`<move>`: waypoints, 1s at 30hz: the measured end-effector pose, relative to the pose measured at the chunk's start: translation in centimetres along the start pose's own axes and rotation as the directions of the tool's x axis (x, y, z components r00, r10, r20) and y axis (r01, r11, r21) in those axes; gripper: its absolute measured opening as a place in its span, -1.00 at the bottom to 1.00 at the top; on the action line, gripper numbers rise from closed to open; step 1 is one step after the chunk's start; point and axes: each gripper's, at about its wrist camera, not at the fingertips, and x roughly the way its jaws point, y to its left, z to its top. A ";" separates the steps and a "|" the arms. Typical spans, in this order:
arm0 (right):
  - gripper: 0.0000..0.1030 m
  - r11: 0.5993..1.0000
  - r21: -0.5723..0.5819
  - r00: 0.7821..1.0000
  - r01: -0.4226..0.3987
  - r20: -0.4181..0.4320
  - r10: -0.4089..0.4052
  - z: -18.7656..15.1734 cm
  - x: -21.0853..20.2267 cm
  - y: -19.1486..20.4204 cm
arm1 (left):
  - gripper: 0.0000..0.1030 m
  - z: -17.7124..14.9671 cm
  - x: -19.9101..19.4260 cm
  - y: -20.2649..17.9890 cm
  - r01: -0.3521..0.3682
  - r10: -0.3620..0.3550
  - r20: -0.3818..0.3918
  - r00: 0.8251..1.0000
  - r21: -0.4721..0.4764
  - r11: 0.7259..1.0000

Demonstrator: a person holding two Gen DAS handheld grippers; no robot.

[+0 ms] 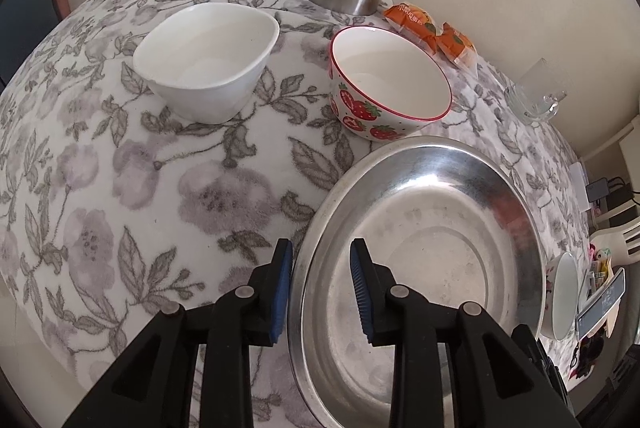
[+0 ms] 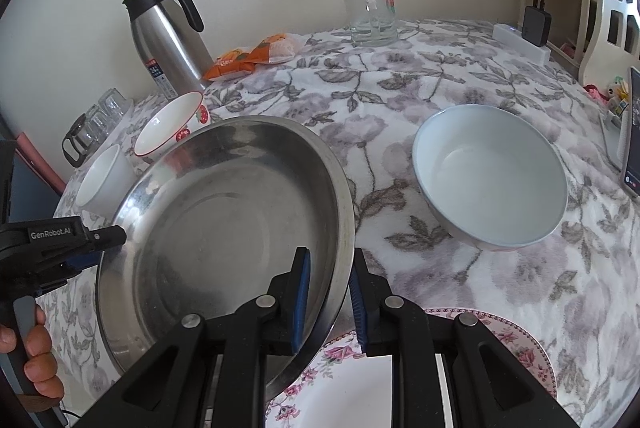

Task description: Organize plates and bowls

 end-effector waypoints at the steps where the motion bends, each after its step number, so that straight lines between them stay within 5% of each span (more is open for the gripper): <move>1: -0.57 1.000 0.001 1.000 0.000 0.001 0.000 0.0 0.0 0.0 | -0.41 0.0 0.0 0.0 -0.001 0.001 0.003 1.000 0.003 1.000; 30: -0.57 0.999 0.022 0.999 0.026 0.038 -0.027 0.4 -1.2 -0.5 | -0.37 0.1 -0.9 0.5 -0.030 0.030 0.034 0.999 -0.002 1.000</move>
